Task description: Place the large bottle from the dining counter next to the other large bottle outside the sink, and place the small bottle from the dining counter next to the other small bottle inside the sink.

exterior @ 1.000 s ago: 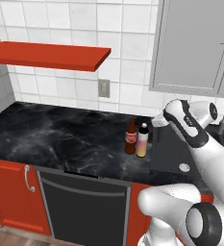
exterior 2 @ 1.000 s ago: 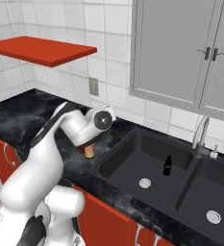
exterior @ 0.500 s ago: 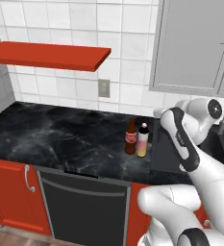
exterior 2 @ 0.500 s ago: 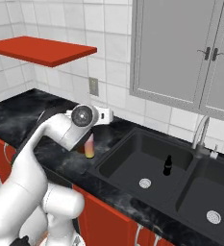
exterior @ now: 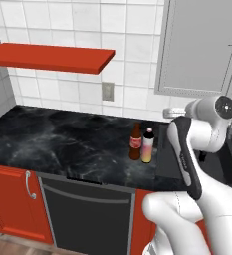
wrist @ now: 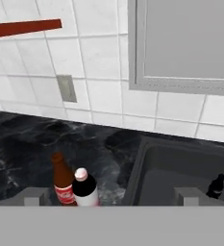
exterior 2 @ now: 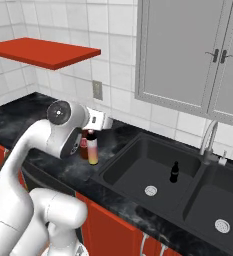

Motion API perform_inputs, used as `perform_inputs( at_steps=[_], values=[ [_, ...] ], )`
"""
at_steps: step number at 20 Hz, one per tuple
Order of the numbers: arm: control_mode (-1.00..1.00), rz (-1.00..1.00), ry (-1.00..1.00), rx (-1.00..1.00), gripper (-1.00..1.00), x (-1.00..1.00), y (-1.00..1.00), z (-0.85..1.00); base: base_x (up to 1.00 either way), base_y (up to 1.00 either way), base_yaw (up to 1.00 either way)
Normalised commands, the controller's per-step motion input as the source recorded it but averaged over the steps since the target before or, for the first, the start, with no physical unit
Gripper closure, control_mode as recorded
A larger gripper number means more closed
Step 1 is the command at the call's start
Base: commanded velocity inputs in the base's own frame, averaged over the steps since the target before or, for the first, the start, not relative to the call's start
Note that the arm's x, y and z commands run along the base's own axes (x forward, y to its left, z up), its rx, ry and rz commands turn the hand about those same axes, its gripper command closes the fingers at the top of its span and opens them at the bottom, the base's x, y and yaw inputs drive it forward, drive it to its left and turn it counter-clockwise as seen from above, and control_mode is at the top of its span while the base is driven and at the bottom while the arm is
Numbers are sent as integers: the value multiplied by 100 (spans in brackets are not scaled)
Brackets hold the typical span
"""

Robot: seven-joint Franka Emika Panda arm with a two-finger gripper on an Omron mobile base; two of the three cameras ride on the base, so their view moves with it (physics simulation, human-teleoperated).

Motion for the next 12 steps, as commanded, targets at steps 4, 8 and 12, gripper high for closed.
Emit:
perform_inputs(
  at_steps=[4, 8, 12],
  values=[
    [-100, -14, -2, 1, -100, -75, 0, 5, 0, 0, 0],
    [-100, -11, -6, 4, -100, -85, 0, 8, 0, 0, 0],
    [-100, -7, -5, 1, -100, -60, 0, 27, 0, 0, 0]
  ],
)
